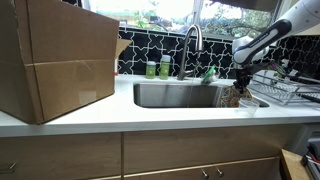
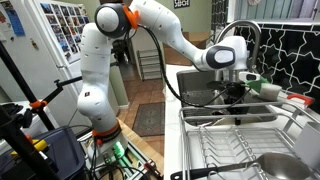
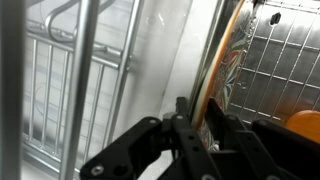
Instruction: Rinse the plate with the water, then put it on the dish rack
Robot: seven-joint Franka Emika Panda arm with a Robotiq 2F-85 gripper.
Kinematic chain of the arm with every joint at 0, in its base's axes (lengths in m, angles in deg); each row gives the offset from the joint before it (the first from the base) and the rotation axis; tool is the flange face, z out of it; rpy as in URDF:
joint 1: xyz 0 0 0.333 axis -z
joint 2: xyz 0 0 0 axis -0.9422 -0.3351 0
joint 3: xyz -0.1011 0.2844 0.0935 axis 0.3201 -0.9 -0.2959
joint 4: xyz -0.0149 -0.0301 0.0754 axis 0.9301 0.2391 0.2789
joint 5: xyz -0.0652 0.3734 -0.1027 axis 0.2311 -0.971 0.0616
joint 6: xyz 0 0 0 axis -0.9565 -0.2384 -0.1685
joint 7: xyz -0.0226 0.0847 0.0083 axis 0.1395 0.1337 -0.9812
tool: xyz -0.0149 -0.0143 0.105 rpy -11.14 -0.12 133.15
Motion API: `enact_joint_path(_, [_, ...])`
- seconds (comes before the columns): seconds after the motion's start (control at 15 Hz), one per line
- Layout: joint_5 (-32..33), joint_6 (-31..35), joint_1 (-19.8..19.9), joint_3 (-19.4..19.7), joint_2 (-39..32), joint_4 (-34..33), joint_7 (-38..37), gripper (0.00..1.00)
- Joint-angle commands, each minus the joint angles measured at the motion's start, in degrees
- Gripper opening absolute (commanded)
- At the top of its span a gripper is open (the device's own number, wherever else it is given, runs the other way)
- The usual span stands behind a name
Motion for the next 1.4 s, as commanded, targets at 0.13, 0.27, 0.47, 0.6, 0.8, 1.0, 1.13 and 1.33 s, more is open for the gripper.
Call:
enact_joint_path(0.13, [0.9,0.4,0.0,0.0,-1.1,-1.2,1.1,0.03])
enact_joint_path(0.27, [0.7,0.2,-0.1,-0.2,-1.3,-1.4,0.9,0.00])
enact_joint_path(0.47, [0.4,-0.2,0.1,-0.2,-1.4,-1.8,1.1,0.02])
enact_joint_path(0.6, [-0.3,-0.9,0.4,-0.3,-1.2,-2.1,1.5,0.02])
enact_joint_path(0.8, [-2.3,-2.3,1.0,-0.4,-0.3,-2.5,2.1,0.02])
enact_joint_path(1.0, [-5.9,-4.8,2.0,-0.6,0.2,-3.8,2.5,0.02])
enact_joint_path(1.13, [-8.2,-7.4,2.6,-0.7,0.4,-5.2,3.1,0.02])
enact_joint_path(1.33, [-11.4,-12.2,3.4,-0.9,0.3,-7.5,3.8,0.02])
